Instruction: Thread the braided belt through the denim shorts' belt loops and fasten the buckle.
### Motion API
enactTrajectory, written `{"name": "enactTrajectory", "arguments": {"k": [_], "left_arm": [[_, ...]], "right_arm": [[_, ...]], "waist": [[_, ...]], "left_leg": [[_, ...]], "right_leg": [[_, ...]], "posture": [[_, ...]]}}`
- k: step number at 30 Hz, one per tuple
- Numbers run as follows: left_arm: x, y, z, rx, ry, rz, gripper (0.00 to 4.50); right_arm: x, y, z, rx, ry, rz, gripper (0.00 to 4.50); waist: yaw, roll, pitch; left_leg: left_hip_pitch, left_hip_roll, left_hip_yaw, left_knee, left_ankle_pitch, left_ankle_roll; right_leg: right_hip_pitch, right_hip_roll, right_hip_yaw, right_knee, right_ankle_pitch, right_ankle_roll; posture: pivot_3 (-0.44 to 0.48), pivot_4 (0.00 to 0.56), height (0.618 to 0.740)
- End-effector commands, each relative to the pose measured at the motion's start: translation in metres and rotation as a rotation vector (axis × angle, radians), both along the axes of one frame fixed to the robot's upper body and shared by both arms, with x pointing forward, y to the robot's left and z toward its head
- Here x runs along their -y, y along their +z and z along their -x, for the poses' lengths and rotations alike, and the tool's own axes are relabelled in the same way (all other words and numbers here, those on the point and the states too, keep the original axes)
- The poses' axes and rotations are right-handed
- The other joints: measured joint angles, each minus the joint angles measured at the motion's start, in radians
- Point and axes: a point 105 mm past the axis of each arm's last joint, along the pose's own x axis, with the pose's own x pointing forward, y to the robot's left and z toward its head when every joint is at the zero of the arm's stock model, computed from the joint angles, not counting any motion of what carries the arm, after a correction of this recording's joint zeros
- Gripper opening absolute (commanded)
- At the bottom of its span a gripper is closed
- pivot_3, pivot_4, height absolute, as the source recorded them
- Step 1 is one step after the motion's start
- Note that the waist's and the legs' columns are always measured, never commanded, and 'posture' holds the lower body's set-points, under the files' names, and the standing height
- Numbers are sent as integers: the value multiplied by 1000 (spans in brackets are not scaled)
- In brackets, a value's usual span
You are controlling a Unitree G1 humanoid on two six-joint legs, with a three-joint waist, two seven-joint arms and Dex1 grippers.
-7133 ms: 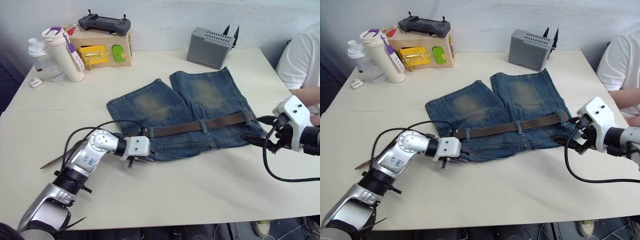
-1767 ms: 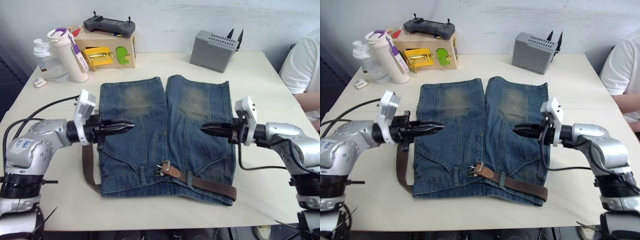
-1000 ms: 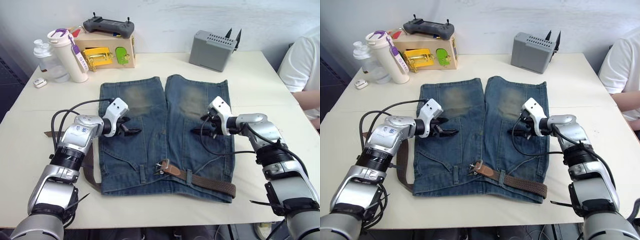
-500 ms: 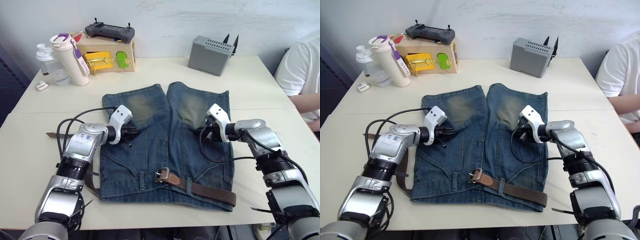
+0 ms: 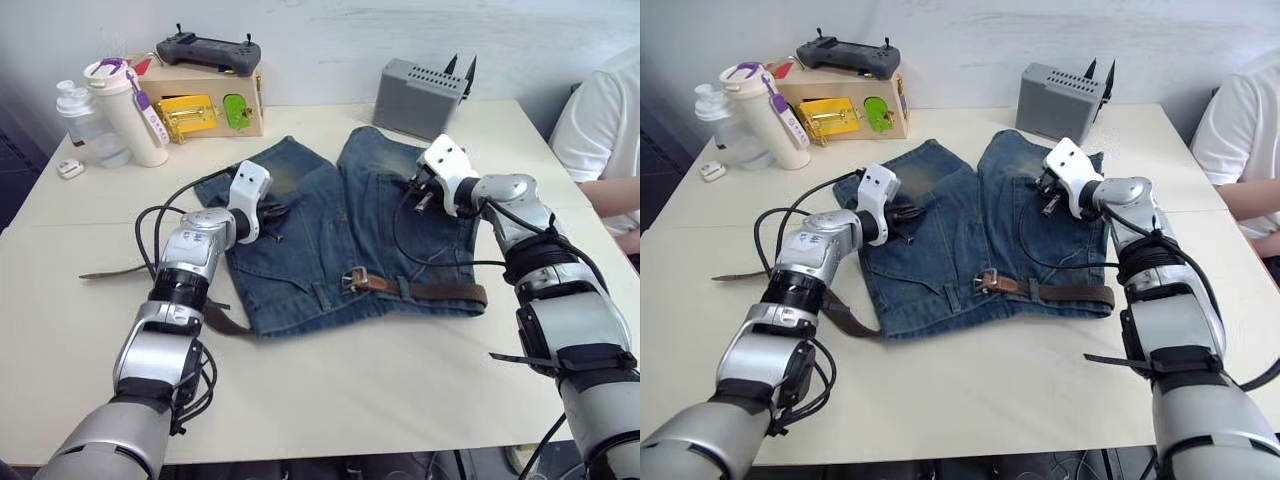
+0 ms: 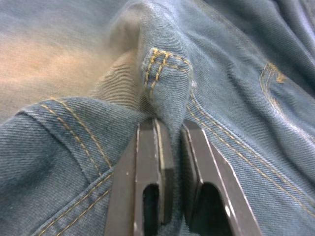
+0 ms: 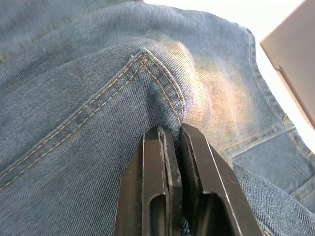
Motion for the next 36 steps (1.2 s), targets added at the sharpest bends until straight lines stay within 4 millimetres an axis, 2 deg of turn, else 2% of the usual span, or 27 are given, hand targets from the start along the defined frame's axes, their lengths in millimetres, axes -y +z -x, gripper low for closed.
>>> {"name": "enactTrajectory", "arguments": {"k": [1,2,4,6,10,11,12,15,18,20,23,25,27,28,31,36], "left_arm": [[-2,12,-10,66,18,-34,486],[-2,11,-10,65,18,-35,994],[-4,9,-10,55,11,-38,1709],[-8,10,-8,46,13,-25,2636],[-22,35,1,52,29,58,4409],[-27,48,6,57,50,111,4500],[-36,59,10,45,98,170,4500],[-63,85,30,10,203,310,4500],[-90,98,51,-1,326,336,4500],[-111,103,61,-12,426,345,4500],[-146,114,76,7,573,475,4500],[-178,106,88,-12,720,532,4500],[-197,94,97,-40,802,577,4500],[-200,89,100,-51,806,598,4500],[-206,56,112,-245,898,684,4500],[-219,42,120,-293,1000,823,4500]], "right_arm": [[3,7,-4,9,-39,-80,0],[2,6,-4,2,-42,-87,0],[1,6,-3,3,-22,-102,853],[2,11,-1,15,-3,-124,1671],[-2,35,9,33,112,-167,3555],[-6,42,15,29,176,-179,4116],[-12,48,24,22,257,-184,4459],[-32,58,64,-22,519,-171,4459],[-46,61,103,-97,701,-150,4459],[-51,62,120,-123,767,-120,4459],[-58,67,138,-146,831,-106,4459],[-61,70,146,-160,856,-101,4459],[-64,72,151,-168,872,-95,4459],[-65,73,152,-170,875,-95,4459],[-67,73,155,-178,880,-85,4459],[-64,74,155,-177,869,-68,4459]], "waist": [[-4,0,0],[-7,0,0],[-12,1,0],[-17,1,1],[-22,2,6],[-22,3,7],[-22,3,9],[-20,2,10],[-18,2,11],[-16,2,11],[-12,2,11],[-11,0,12],[-10,-1,12],[-8,-1,13],[2,-5,14],[11,-12,18]], "left_leg": [[-5,0,0,2,0,0],[-7,0,0,2,1,0],[-7,0,0,2,1,0],[-8,0,0,2,1,0],[-8,0,0,3,1,-1],[-8,0,0,3,2,-1],[-8,0,0,3,2,-2],[-9,1,-1,3,2,-3],[-9,1,-3,2,2,-3],[-9,1,-3,3,3,-3],[-8,0,-4,6,2,-3],[-7,0,-5,6,2,-4],[-7,0,-5,6,2,-4],[-7,0,-5,6,2,-4],[-7,0,-5,5,2,-4],[-8,0,-6,7,2,-4]], "right_leg": [[-5,0,0,3,0,0],[-8,0,0,4,0,0],[-8,0,0,5,0,0],[-8,0,0,5,0,0],[-8,0,0,7,0,0],[-9,0,0,7,0,0],[-9,0,0,10,0,0],[-10,1,0,12,0,0],[-10,1,0,13,0,0],[-10,1,0,13,0,0],[-9,0,-1,12,0,0],[-8,0,-2,11,0,0],[-8,0,-2,10,0,0],[-8,0,-2,10,0,0],[-7,0,-3,8,0,0],[-7,-1,-4,9,0,0]], "posture": [[0,150,735],[0,150,735],[0,150,735],[0,150,735],[0,150,735],[0,150,735],[0,150,735],[0,150,735],[0,150,735],[0,150,735],[0,150,735],[0,150,735],[0,150,735],[0,150,735],[0,150,735],[0,150,735]]}}
